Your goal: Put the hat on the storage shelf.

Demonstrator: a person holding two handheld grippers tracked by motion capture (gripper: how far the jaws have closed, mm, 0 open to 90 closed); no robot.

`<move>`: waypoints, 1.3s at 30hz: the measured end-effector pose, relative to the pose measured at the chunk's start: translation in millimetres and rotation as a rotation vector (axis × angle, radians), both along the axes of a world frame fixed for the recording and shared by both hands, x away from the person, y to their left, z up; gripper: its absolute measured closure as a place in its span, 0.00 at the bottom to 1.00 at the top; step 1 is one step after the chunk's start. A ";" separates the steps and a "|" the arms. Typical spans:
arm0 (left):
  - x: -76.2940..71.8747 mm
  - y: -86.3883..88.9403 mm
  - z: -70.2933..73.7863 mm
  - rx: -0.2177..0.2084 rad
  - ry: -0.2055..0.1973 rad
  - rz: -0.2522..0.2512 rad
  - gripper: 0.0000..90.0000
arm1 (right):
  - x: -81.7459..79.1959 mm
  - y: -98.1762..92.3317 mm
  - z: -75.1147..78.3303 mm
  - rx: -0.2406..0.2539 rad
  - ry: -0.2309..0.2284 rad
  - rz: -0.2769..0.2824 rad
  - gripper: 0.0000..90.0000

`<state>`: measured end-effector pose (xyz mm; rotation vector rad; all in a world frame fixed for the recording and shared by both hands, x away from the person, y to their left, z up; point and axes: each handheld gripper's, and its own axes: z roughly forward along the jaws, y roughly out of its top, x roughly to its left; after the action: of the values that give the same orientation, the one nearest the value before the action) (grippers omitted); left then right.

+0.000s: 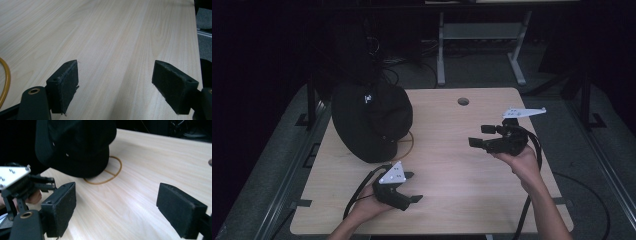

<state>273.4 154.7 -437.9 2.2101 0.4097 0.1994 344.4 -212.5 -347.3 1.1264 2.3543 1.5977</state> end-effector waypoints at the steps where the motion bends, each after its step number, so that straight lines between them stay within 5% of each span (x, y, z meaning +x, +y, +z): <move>1: 0.1 0.2 0.0 0.003 0.000 0.000 0.23 | -0.9 -0.9 -1.8 -0.002 0.002 -0.004 0.17; 15: 1.0 1.3 0.4 -0.011 -0.003 0.008 0.22 | -24.0 -17.1 -35.0 0.004 0.042 -0.044 0.18; 39: -1.5 -0.5 -0.4 -0.003 0.000 0.011 0.22 | -65.8 -40.2 -72.1 -0.030 0.040 -0.103 0.18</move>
<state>271.9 154.3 -438.4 2.2057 0.4217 0.2049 278.6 -252.6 -419.4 1.2625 2.2958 1.5151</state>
